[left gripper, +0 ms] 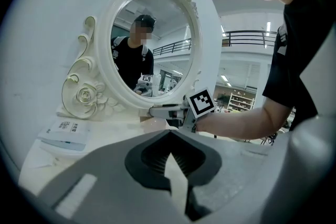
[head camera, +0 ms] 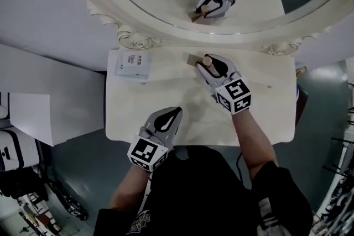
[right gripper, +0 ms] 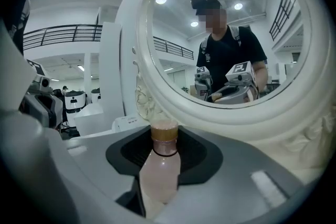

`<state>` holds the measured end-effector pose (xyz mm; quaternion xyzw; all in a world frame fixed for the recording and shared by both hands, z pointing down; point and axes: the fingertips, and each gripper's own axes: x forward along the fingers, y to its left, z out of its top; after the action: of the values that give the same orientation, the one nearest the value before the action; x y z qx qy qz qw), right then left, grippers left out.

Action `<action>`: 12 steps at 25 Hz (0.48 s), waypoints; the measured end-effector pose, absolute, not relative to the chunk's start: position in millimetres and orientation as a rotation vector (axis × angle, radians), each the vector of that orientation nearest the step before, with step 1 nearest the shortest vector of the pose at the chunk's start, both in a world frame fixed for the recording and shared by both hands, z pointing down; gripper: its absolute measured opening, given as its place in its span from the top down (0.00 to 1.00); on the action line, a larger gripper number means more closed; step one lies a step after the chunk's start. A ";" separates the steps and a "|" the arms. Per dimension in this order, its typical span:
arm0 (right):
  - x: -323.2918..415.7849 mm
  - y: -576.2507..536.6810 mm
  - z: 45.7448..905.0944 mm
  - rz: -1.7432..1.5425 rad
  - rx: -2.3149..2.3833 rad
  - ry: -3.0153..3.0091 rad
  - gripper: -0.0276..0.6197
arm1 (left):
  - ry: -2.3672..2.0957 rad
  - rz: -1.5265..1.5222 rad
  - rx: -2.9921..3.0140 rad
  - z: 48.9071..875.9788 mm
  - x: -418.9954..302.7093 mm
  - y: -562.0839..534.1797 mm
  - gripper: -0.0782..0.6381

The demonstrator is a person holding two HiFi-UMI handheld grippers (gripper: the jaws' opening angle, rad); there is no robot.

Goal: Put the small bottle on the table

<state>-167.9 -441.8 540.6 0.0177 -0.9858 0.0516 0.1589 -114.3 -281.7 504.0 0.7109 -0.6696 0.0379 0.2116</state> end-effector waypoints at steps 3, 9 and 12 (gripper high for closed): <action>-175.1 -442.1 540.6 0.128 0.043 -2.833 0.70 | -1.876 0.106 1.957 504.2 -118.6 -277.6 0.89; -184.7 -442.3 541.3 0.092 0.036 -2.874 0.70 | -1.896 0.101 1.922 506.3 -123.8 -271.0 0.89; -186.9 -442.4 540.4 0.075 0.033 -2.887 0.70 | -1.904 0.098 1.912 506.6 -125.2 -268.0 0.89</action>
<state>-186.9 -442.4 540.4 0.0112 -0.9916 0.0256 0.1263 -125.2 -268.0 506.6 0.6908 -0.6881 0.0353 0.2190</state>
